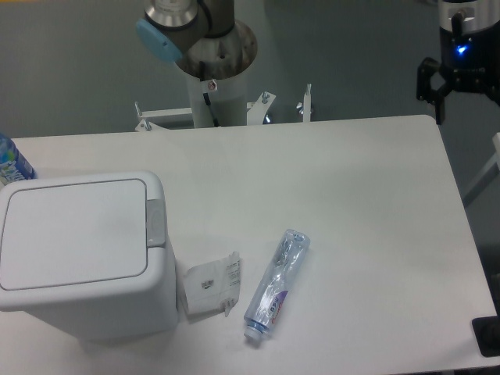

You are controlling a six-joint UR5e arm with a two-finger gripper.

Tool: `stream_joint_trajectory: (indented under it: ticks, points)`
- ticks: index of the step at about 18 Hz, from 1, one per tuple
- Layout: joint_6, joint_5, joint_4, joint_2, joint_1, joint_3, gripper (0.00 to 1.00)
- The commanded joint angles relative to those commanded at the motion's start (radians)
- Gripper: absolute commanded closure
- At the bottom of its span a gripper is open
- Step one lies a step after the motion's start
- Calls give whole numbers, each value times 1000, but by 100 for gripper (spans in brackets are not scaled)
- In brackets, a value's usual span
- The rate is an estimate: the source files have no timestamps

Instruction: Open the trash can

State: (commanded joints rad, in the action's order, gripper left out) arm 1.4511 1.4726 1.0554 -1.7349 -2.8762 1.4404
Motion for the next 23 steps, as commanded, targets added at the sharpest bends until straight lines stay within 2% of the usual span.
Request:
stream_joint_trajectory:
  ticks: [9, 12, 15, 23]
  points:
    - [-3, 2, 0, 0, 0, 2, 0]
    - [-43, 2, 0, 2, 2, 2, 0]
    - [-142, 0, 2, 2, 18, 0, 0]
    - [-581, -6, 2, -2, 184, 2, 0]
